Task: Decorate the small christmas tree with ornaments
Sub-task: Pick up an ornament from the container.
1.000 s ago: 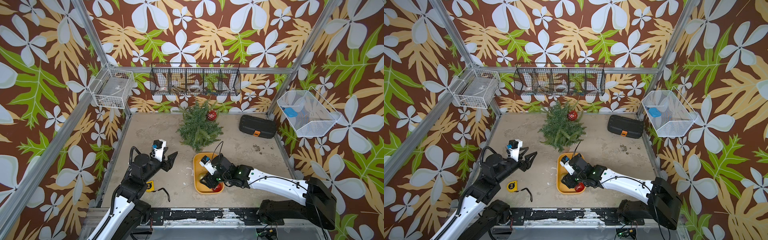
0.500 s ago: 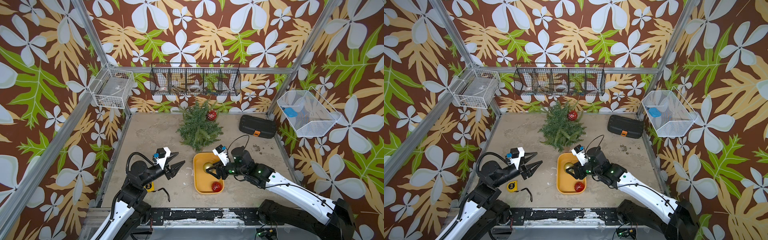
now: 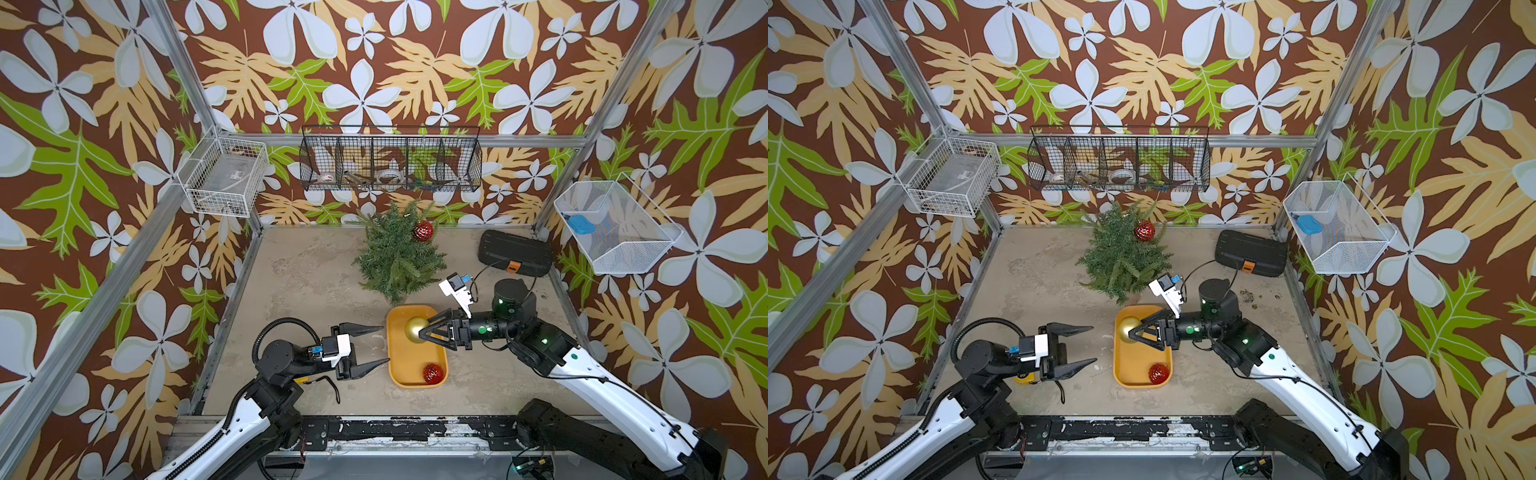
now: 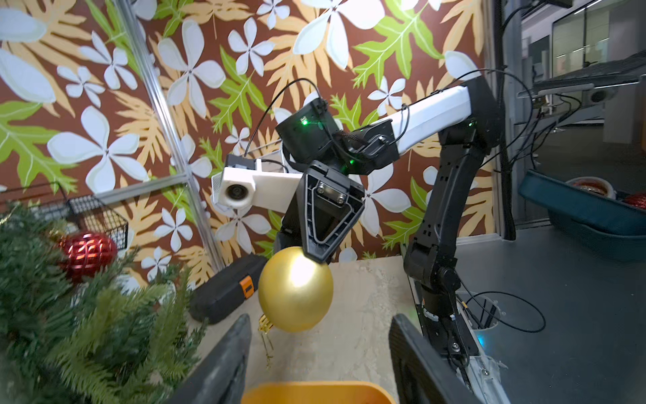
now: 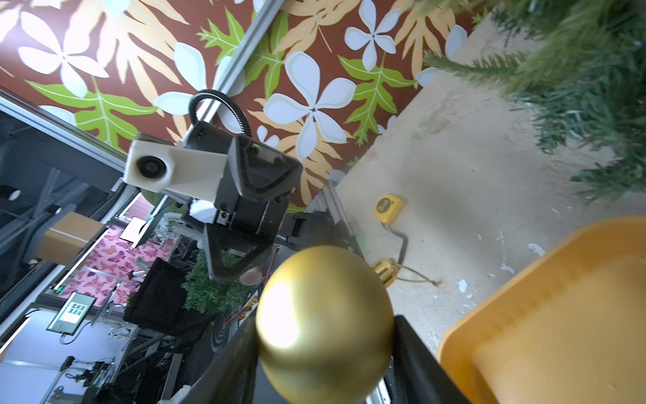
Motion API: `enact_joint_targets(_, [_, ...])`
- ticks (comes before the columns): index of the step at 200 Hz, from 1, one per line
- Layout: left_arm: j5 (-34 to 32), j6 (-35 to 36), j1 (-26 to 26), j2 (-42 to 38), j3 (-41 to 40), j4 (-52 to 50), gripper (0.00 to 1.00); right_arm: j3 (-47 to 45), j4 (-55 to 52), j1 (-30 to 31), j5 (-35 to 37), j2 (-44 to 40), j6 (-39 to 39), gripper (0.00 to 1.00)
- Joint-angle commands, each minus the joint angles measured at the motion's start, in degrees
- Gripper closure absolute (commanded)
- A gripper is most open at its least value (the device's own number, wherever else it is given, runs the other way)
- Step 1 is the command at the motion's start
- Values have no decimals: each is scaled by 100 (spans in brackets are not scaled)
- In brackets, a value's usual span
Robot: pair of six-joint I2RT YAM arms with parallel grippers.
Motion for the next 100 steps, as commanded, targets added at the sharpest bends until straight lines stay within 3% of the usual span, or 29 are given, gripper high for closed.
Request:
enact_joint_targets(1, [40,257,-126,184,5,979,35,122,239,2,-355,-14,456,44])
enact_joint_targets(48, [-445,591,-577,704,14,1704,32,211,575,2,-491,-66,960,44])
enact_joint_targets(100, [-796,1043,-959,1366,229,2250,15,345,595,-6,-645,-99,1149,44])
